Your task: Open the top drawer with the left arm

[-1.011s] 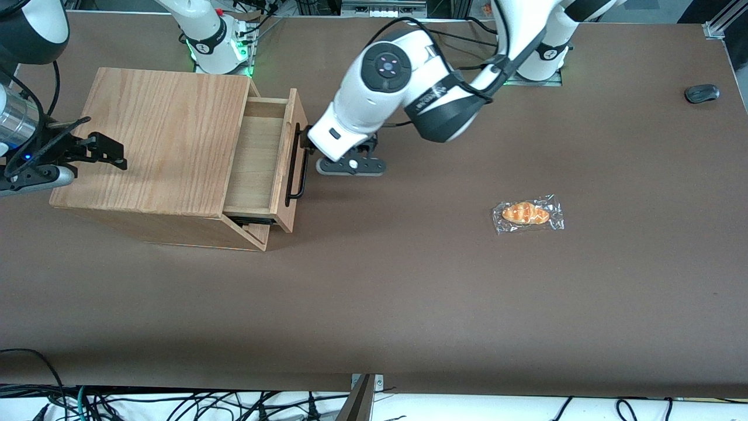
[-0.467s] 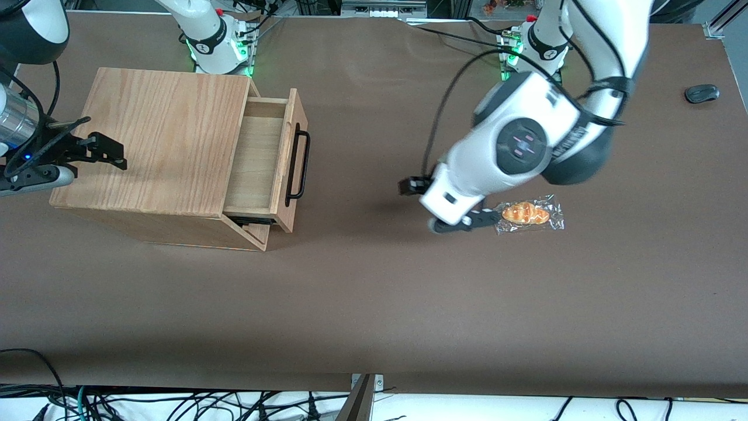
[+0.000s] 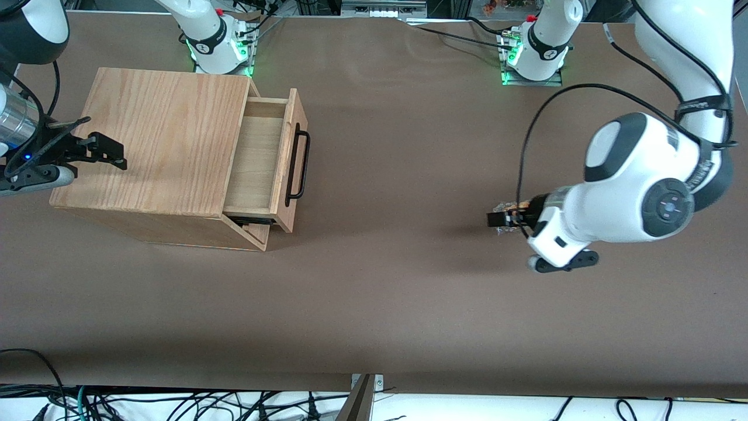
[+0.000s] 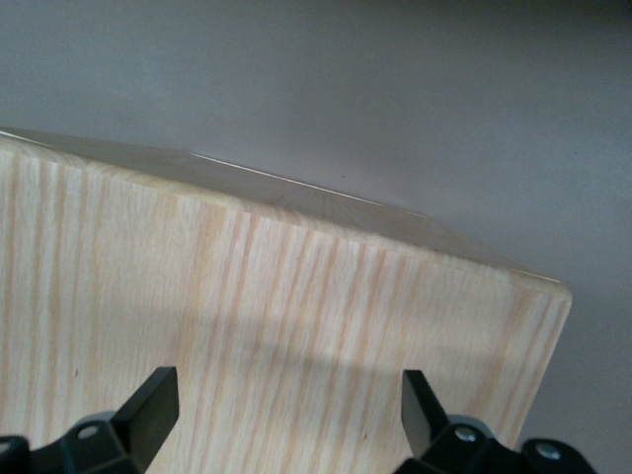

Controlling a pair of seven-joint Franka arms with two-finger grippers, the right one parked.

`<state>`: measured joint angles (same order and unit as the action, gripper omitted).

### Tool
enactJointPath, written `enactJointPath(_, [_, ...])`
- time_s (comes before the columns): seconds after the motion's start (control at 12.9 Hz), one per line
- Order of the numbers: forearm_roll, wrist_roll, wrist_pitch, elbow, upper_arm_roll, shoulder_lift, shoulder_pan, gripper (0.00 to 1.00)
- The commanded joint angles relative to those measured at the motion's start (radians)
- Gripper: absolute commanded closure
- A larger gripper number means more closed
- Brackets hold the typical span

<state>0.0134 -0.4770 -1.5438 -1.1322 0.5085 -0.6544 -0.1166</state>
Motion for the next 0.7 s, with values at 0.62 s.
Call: enactJointPath(0.62, [-0.001, 0.718, -0.115, -0.427, -0.396, 0.396, -0.017, 0.0])
